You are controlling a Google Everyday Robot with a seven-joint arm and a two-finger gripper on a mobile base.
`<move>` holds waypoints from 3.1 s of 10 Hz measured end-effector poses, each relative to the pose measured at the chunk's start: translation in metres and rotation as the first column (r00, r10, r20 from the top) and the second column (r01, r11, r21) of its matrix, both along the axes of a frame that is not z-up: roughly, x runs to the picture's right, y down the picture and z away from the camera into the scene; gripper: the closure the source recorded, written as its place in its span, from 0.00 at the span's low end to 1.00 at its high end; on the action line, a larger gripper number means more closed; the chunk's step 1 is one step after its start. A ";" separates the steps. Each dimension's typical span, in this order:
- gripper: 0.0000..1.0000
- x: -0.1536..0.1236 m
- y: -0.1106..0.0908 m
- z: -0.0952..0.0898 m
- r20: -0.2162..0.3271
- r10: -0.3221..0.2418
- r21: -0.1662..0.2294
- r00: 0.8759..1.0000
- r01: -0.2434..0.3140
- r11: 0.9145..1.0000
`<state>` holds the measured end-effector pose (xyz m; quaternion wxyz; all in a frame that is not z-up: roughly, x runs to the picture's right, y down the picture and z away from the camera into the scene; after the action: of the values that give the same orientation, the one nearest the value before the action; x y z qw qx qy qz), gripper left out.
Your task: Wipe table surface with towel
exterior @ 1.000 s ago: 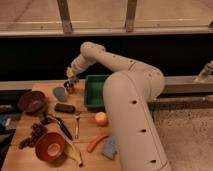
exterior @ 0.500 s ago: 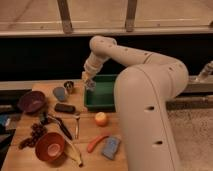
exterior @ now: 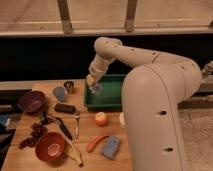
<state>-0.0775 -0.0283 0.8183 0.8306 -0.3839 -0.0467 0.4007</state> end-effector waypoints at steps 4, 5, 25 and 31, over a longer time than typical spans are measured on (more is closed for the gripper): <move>0.83 -0.012 0.009 0.002 0.007 -0.033 -0.024 0.999 0.033 0.999; 0.83 -0.022 0.023 -0.002 0.015 -0.059 -0.042 0.998 0.059 0.997; 0.83 -0.082 0.214 0.010 0.058 -0.107 -0.401 0.993 0.121 0.908; 0.83 -0.038 0.193 0.029 -0.111 -0.108 -0.417 0.988 0.053 0.907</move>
<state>-0.1156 0.1647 0.8471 0.7478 -0.5249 0.1098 0.3913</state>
